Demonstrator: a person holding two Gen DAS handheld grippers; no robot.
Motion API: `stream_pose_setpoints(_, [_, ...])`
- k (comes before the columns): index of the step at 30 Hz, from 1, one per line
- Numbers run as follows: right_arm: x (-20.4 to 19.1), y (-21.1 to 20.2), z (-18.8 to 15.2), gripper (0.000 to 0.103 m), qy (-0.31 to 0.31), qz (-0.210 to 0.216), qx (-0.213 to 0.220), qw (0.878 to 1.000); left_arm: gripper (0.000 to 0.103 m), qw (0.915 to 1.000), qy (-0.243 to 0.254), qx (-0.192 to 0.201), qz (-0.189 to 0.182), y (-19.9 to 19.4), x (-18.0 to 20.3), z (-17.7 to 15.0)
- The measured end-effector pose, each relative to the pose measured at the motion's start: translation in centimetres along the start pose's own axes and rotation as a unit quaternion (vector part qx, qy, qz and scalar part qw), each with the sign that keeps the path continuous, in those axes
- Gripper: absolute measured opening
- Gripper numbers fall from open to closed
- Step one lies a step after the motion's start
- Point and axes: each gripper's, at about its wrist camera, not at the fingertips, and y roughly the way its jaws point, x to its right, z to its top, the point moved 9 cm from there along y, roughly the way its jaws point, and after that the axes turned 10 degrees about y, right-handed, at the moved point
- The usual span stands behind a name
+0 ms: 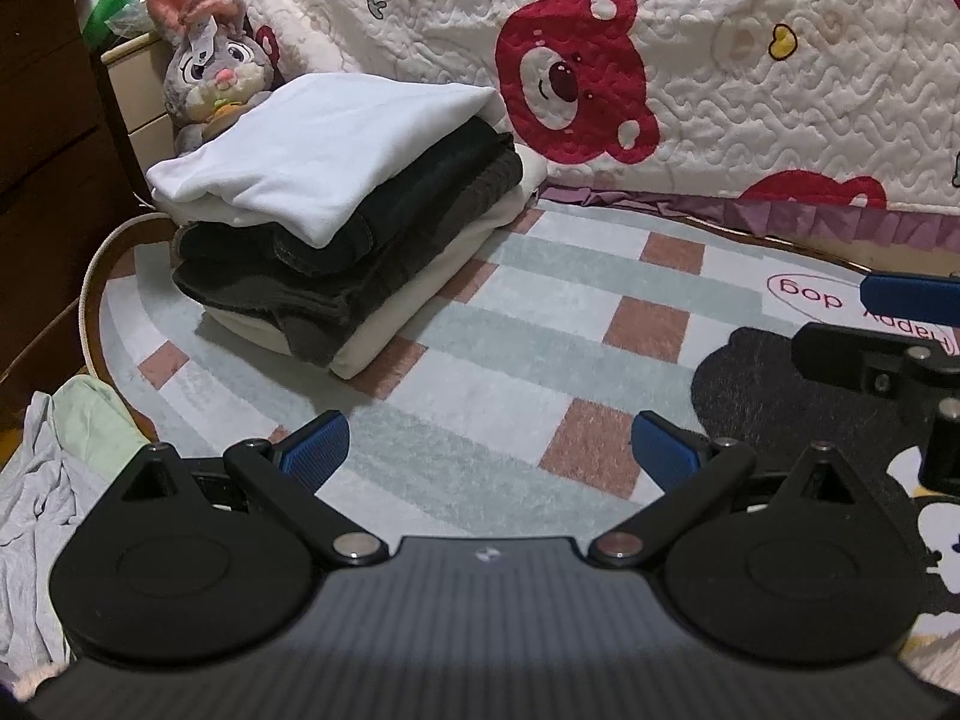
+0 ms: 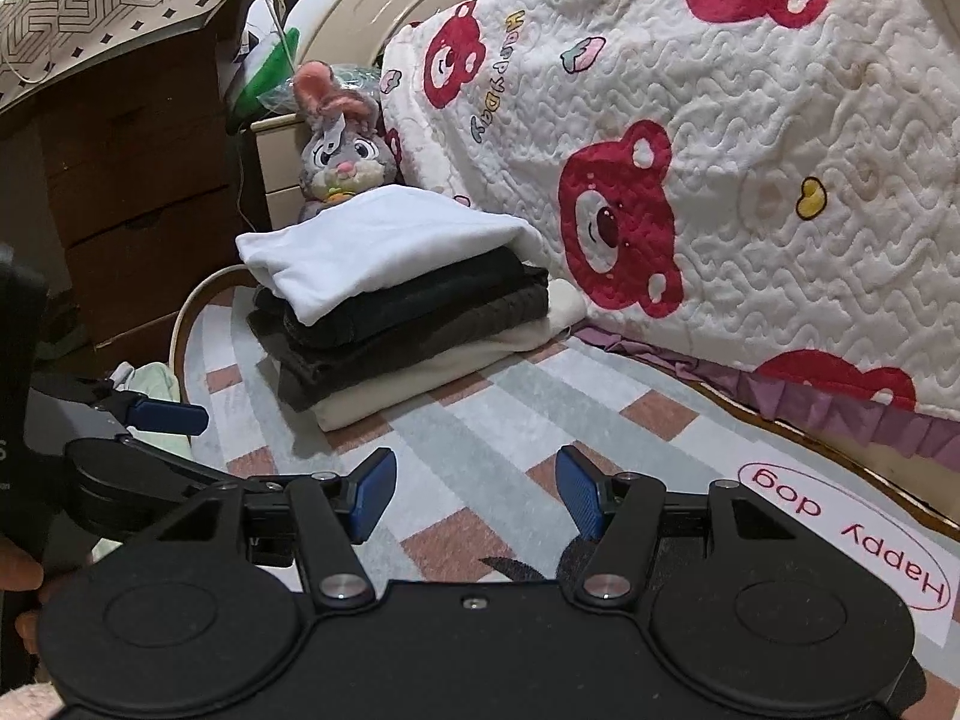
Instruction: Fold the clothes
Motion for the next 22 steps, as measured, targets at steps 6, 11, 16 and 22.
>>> stream_pose_setpoints(6, [0.04,0.13,-0.15,0.065,0.002,0.001,-0.005,1.0,0.102,1.0,-0.002,0.0,-0.006,0.06,0.11,0.04])
stream_pose_setpoints(11, [0.08,0.17,-0.21,0.066,0.004,0.0,-0.007,1.0,0.102,1.0,-0.005,0.0,-0.003,0.11,-0.02,-0.02])
stream_pose_setpoints(16, [0.04,0.21,-0.21,0.066,0.003,-0.001,-0.007,1.0,0.102,0.9999,-0.011,-0.005,-0.004,0.27,-0.15,-0.16])
stream_pose_setpoints(22, [0.05,0.2,-0.23,0.066,0.003,-0.001,-0.008,1.0,0.103,0.9999,-0.012,-0.01,-0.007,0.41,-0.29,-0.25])
